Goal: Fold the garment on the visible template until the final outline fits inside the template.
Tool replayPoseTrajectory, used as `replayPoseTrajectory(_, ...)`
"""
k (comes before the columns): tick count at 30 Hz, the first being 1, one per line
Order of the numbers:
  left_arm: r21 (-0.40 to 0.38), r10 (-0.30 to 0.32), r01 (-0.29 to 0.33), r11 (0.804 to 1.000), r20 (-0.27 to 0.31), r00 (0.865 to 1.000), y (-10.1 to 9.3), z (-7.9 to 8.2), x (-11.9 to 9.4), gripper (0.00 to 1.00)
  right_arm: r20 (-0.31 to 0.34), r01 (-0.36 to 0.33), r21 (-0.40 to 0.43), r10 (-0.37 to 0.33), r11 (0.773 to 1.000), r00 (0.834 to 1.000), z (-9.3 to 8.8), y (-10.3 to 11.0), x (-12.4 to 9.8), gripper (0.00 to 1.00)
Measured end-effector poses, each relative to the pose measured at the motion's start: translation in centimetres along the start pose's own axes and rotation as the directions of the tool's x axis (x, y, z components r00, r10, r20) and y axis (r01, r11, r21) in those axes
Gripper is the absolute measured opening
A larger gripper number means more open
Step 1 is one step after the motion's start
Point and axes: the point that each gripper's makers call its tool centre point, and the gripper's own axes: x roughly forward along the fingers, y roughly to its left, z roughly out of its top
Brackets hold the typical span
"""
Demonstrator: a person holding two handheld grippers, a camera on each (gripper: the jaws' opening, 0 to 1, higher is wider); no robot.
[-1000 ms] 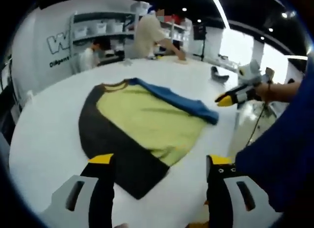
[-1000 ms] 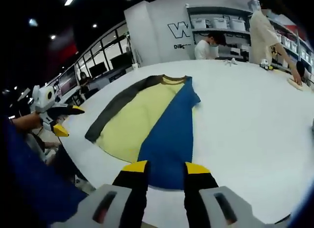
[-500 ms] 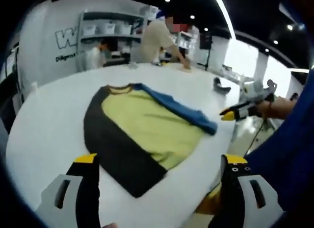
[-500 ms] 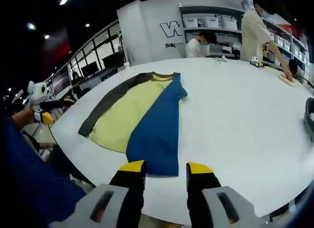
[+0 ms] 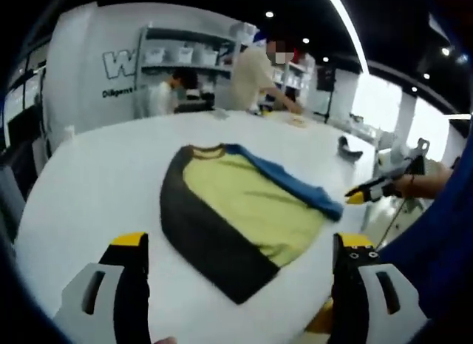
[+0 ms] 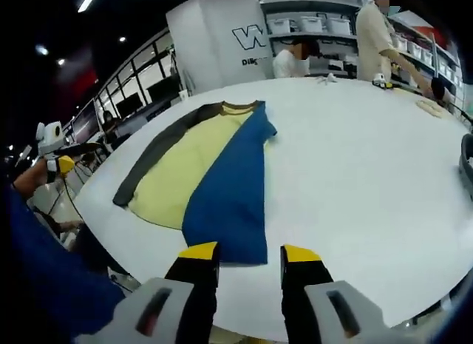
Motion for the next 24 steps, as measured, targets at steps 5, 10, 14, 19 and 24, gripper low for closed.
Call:
replayPoseTrajectory(5,-0.033,-0.039,0.038,0.999,-0.015,0.999,-1.8,-1.3,-0.6,0.99,0.012,0.037,0.050,-0.038,0.998,0.999,-1.9,-0.2,-1.6,0.26)
replayPoseTrajectory(10,-0.036,-0.044,0.044,0.998,-0.019,0.999,-1.9,-1.5,-0.8,0.99,0.018,0.046,0.057,-0.047,0.997,0.999,-2.2,-0.2,-1.9,0.25)
replayPoseTrajectory(14,-0.046,-0.088,0.085,0.995,-0.048,0.995,-3.4,-2.3,-1.6,0.99,0.033,0.075,0.087,-0.078,0.993,0.996,-3.1,-0.8,-2.8,0.25)
replayPoseTrajectory(19,-0.043,-0.113,0.110,0.993,-0.072,0.991,-4.1,-2.9,-2.1,0.99,0.028,0.104,0.101,-0.107,0.990,0.994,-3.9,-1.2,-3.3,0.23)
replayPoseTrajectory(24,-0.101,-0.104,0.100,0.990,-0.032,0.994,-3.7,-2.3,-2.5,0.99,0.025,0.140,0.109,-0.143,0.984,0.989,-4.6,-1.9,-4.3,0.22)
